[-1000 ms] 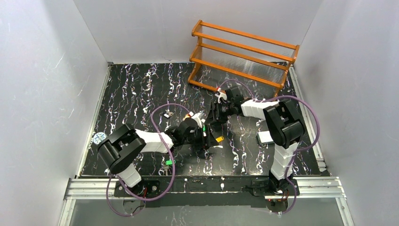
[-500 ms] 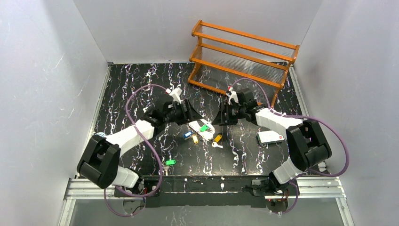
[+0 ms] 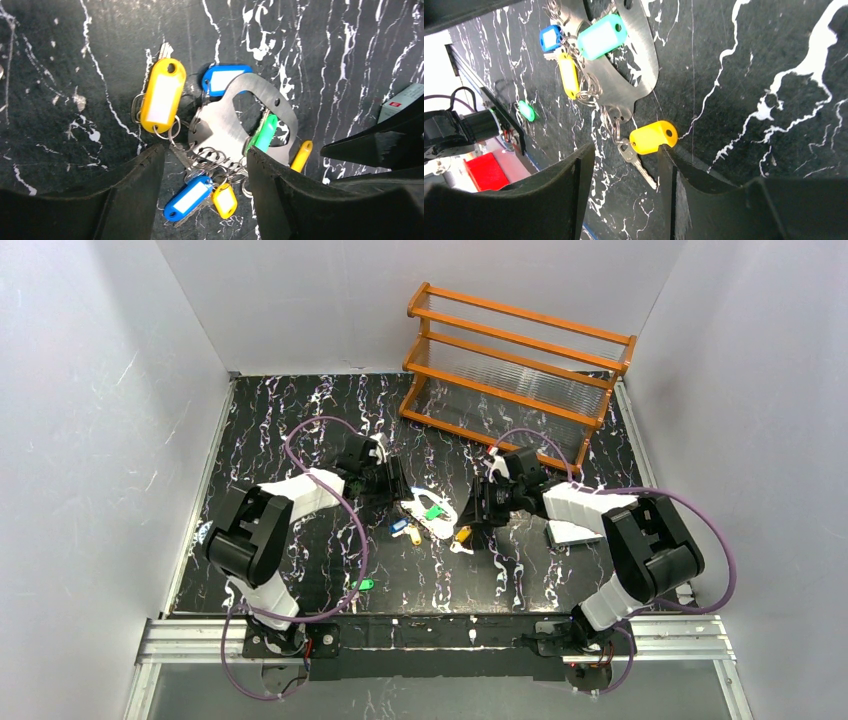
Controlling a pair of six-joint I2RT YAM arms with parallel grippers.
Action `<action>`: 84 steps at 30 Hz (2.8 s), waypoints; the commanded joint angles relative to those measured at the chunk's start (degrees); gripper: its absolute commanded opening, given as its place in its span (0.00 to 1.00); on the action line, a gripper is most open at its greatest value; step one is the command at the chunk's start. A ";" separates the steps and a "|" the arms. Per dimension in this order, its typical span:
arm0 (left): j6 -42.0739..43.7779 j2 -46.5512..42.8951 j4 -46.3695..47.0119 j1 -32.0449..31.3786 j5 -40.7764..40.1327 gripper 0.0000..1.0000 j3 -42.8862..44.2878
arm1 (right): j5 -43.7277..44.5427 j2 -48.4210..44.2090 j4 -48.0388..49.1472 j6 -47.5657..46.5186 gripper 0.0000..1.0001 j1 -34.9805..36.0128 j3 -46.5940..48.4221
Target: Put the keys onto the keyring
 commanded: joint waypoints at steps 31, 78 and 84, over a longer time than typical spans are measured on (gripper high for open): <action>2.76 -2.85 1.05 -1.66 -8.57 0.69 1.42 | -2.93 2.23 3.21 -1.86 0.55 4.52 2.48; 1.60 -2.06 -12.25 3.06 -28.92 0.36 -0.85 | 4.31 0.98 -0.84 -6.53 0.60 4.36 6.35; -0.50 -11.65 -13.77 -0.33 -28.00 0.37 -6.78 | 5.64 1.84 -1.38 -7.04 0.61 4.26 8.75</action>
